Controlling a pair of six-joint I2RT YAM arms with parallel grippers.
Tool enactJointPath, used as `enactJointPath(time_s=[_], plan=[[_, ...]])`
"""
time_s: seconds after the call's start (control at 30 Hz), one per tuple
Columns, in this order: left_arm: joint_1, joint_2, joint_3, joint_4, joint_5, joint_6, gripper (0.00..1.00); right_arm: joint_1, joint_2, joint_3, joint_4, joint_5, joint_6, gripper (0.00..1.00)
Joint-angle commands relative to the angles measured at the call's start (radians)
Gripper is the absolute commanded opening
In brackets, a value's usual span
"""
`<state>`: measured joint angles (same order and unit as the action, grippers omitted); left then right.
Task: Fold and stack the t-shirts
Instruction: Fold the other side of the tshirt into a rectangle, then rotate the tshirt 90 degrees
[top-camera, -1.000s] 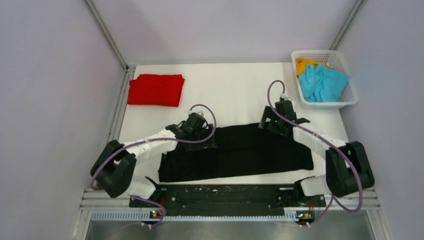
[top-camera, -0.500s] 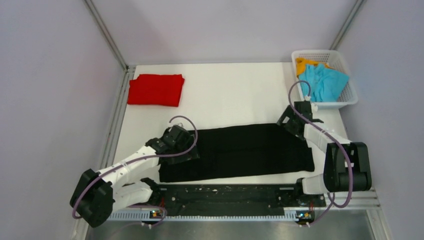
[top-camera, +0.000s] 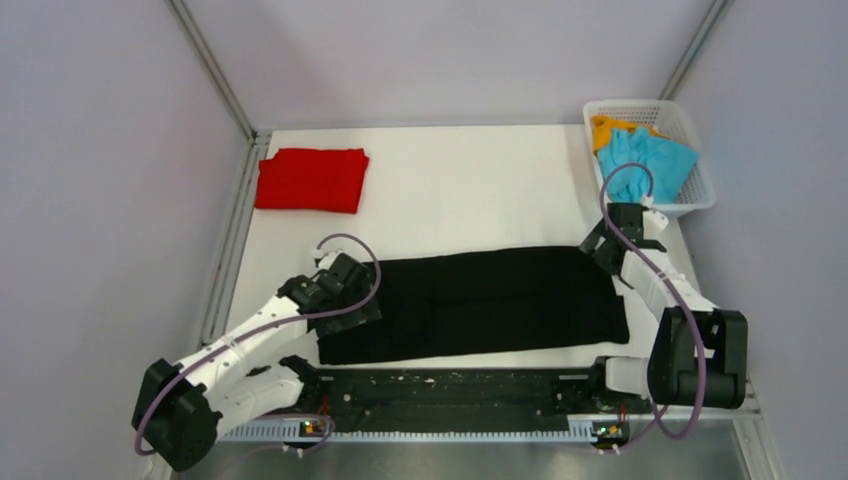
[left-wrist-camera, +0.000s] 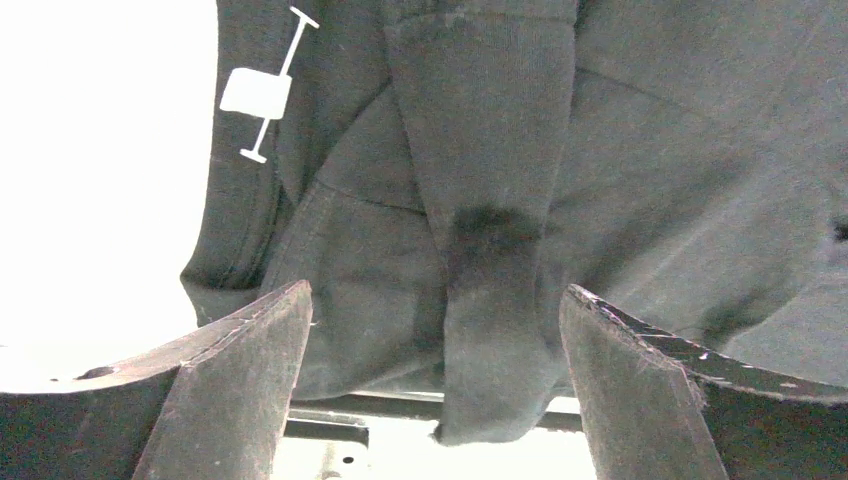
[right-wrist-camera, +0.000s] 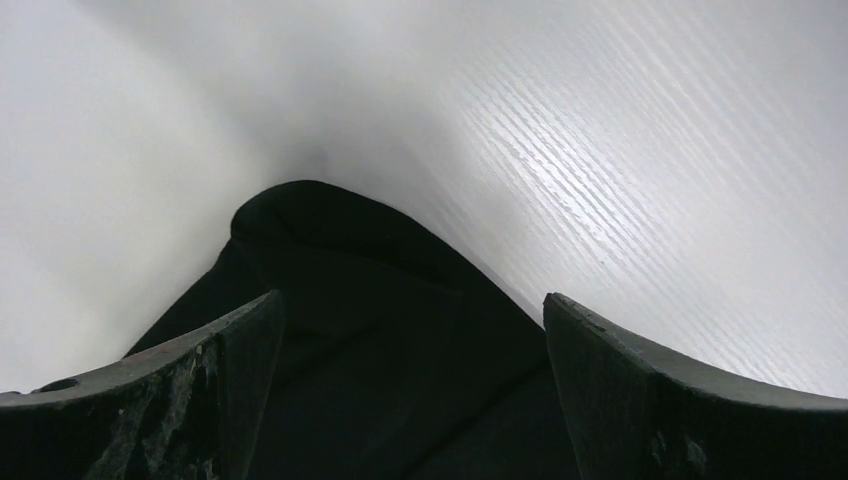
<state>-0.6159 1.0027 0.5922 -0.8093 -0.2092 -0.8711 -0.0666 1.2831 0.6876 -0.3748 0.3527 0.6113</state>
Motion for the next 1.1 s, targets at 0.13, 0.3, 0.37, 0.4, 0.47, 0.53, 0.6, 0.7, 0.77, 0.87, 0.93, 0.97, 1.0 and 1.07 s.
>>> enactJointPath(time_s=[0.13,0.3,0.37,0.4,0.47,0.53,0.6,0.7,0.77,0.87,0.93,0.97,1.0,1.07], plan=[[0.005,-0.089,0.146,-0.119,-0.162,-0.075,0.99,-0.010,-0.069,0.093,-0.047,0.000,-0.040,0.99],[0.005,-0.087,0.153,0.150,-0.049,0.012,0.99,-0.009,-0.113,0.051,0.191,-0.474,-0.151,0.98],[0.005,-0.060,0.149,0.255,-0.009,0.039,0.99,-0.005,-0.113,0.019,0.320,-0.617,-0.134,0.98],[0.005,-0.036,0.144,0.305,0.011,0.043,0.99,0.002,-0.104,0.003,0.360,-0.655,-0.125,0.99],[0.005,0.027,0.143,0.380,0.032,0.043,0.99,0.025,-0.067,-0.008,0.416,-0.658,-0.126,0.99],[0.012,0.111,0.140,0.448,0.035,0.035,0.99,0.048,-0.006,0.004,0.414,-0.627,-0.144,0.99],[0.035,0.211,0.146,0.478,0.047,0.021,0.99,0.056,0.062,0.031,0.384,-0.551,-0.151,0.99],[0.099,0.298,0.128,0.496,0.058,0.009,0.99,0.037,0.162,0.072,0.280,-0.335,-0.127,0.99],[0.144,0.330,0.073,0.520,0.035,-0.005,0.99,-0.012,0.212,0.075,0.275,-0.329,-0.104,0.99],[0.212,0.373,0.005,0.563,0.023,-0.037,0.99,-0.074,0.268,0.064,0.289,-0.339,-0.056,0.99],[0.245,0.405,-0.027,0.607,0.071,-0.050,0.99,-0.089,0.284,0.068,0.260,-0.328,-0.038,0.99],[0.255,0.422,-0.030,0.624,0.090,-0.056,0.99,-0.090,0.283,0.075,0.236,-0.295,-0.033,0.99],[0.264,0.442,-0.028,0.637,0.106,-0.057,0.99,-0.090,0.279,0.084,0.210,-0.254,-0.032,0.99],[0.276,0.485,0.000,0.637,0.109,-0.057,0.99,-0.093,0.260,0.106,0.150,-0.161,-0.035,0.99]])
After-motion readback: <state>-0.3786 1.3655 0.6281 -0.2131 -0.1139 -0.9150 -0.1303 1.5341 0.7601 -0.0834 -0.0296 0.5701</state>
